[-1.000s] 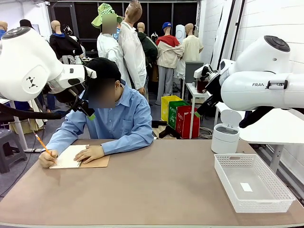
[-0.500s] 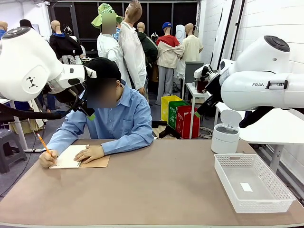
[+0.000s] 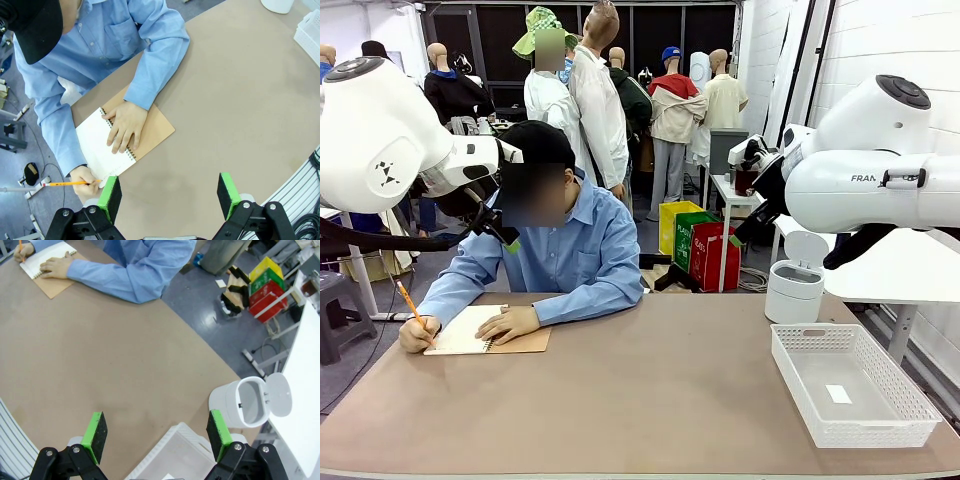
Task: Sort the paper based on its condition.
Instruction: If a person hands you a paper, place it in the Organizing basket , and if it's crumpled, put it in the Trash can.
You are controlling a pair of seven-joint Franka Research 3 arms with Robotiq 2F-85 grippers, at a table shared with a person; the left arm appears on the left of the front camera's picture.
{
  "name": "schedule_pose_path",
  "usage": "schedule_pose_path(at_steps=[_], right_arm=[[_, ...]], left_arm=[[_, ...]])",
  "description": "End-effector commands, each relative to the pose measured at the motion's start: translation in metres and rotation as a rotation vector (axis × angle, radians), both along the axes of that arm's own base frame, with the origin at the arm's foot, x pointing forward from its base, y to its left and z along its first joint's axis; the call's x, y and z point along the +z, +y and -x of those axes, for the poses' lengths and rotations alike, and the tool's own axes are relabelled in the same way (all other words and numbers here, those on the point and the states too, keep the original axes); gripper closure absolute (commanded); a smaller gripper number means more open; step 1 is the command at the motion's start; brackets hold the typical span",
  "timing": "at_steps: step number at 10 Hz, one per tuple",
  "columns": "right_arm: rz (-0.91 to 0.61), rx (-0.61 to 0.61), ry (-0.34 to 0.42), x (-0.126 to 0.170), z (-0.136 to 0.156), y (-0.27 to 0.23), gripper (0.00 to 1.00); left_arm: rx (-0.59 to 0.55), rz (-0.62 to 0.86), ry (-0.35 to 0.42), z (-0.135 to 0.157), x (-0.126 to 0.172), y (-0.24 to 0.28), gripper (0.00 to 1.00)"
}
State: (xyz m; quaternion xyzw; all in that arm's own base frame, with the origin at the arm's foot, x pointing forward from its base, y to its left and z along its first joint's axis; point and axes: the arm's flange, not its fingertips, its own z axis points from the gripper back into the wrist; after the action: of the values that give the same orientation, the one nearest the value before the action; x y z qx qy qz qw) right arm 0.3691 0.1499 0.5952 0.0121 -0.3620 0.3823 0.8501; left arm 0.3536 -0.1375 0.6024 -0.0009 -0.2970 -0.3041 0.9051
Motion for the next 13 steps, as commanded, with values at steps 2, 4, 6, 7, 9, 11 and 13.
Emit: schedule_pose_path(at_steps=[2,4,6,7,9,11,13], right_arm=[[0.003,0.001,0.007,0.0019,-0.0003,0.0002,0.0],[0.003,0.001,0.007,0.0019,-0.0003,0.0002,0.0],[0.003,0.001,0.007,0.0019,-0.0003,0.0002,0.0],[0.003,0.001,0.007,0.0019,-0.0003,0.0002,0.0],[0.003,0.001,0.007,0.0019,-0.0003,0.0002,0.0],[0.003,0.001,0.007,0.0019,-0.0003,0.0002,0.0],[0.003,0.001,0.007,0.0019,-0.0003,0.0002,0.0]], left_arm=[[-0.008,0.001,-0.002,0.0006,0.0011,0.0004,0.0],[-0.008,0.001,-0.002,0.0006,0.0011,0.0004,0.0],[-0.008,0.001,-0.002,0.0006,0.0011,0.0004,0.0],[-0.008,0.001,-0.002,0.0006,0.0011,0.0004,0.0],[-0.008,0.001,-0.002,0.0006,0.0011,0.0004,0.0],[-0.008,0.001,-0.002,0.0006,0.0011,0.0004,0.0],[-0.008,0.001,-0.002,0.0006,0.0011,0.0004,0.0]])
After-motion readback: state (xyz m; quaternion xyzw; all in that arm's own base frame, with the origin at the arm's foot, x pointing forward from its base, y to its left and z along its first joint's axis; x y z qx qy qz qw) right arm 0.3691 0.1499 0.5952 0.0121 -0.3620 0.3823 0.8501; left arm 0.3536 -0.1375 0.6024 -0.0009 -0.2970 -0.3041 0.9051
